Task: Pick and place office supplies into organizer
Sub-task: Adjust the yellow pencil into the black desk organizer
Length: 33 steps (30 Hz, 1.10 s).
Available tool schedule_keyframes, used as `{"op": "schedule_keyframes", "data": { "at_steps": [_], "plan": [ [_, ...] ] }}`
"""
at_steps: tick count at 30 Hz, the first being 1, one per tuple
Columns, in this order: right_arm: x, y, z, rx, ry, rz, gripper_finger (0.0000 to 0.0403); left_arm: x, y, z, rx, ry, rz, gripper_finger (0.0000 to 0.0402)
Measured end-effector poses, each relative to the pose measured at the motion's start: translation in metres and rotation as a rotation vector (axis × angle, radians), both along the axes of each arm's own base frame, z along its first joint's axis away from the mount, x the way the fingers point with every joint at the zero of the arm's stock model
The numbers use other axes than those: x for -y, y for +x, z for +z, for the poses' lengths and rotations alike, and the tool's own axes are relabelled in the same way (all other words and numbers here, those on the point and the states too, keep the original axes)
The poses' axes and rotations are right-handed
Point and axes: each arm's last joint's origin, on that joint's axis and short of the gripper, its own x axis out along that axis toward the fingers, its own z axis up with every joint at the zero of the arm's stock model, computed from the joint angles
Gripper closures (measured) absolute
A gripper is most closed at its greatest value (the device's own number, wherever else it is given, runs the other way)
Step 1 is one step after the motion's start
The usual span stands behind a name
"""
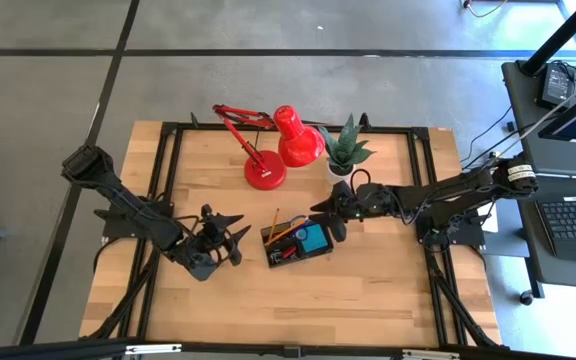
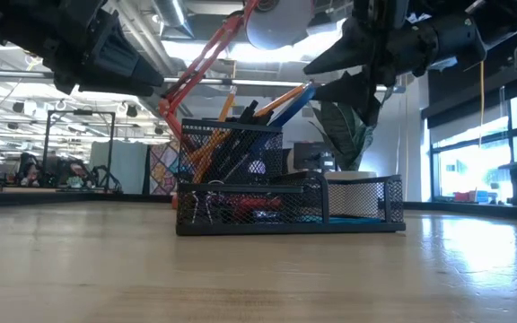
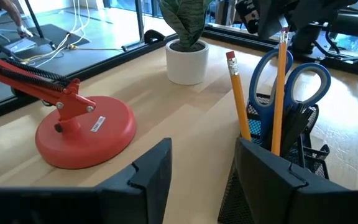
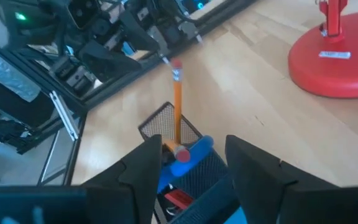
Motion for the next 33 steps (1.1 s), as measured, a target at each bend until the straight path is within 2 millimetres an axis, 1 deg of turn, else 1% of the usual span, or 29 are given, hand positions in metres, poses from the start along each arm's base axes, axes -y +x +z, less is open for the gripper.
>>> {"op": "schedule_keyframes", "data": {
  "at_steps": [8,11,21,26,29,33],
  "plan": [
    [-0.0016,0.0003,0.0011,0.011,-0.014,0.038,0.0271,-0.0001,-0.0001,-0.0002,-0.002,0.002,0.0,0.0233],
    [-0.0042,0.0001,0.0011,0.012,-0.034,0.055,0.0284,-0.0001,-0.0002,-0.0002,-0.003,0.002,0.0,0.0233],
    [-0.0072,0.0019,-0.0035,-0.003,-0.066,0.076,0.0287,-0.0001,-0.0002,-0.0003,-0.003,0.004,0.001,0.0233],
    [-0.0072,0.002,-0.0026,0.004,-0.068,0.077,0.0287,-0.0003,-0.0003,-0.0004,-0.004,0.006,0.003,0.0233],
    [-0.0072,0.002,-0.0028,0.003,-0.069,0.077,0.0296,-0.0003,-0.0003,-0.0004,-0.004,0.006,0.003,0.0233],
    [-0.0071,0.0023,-0.002,0.012,-0.077,0.074,0.032,-0.0003,-0.0003,-0.0004,-0.004,0.006,0.002,0.0233]
  ]
}}
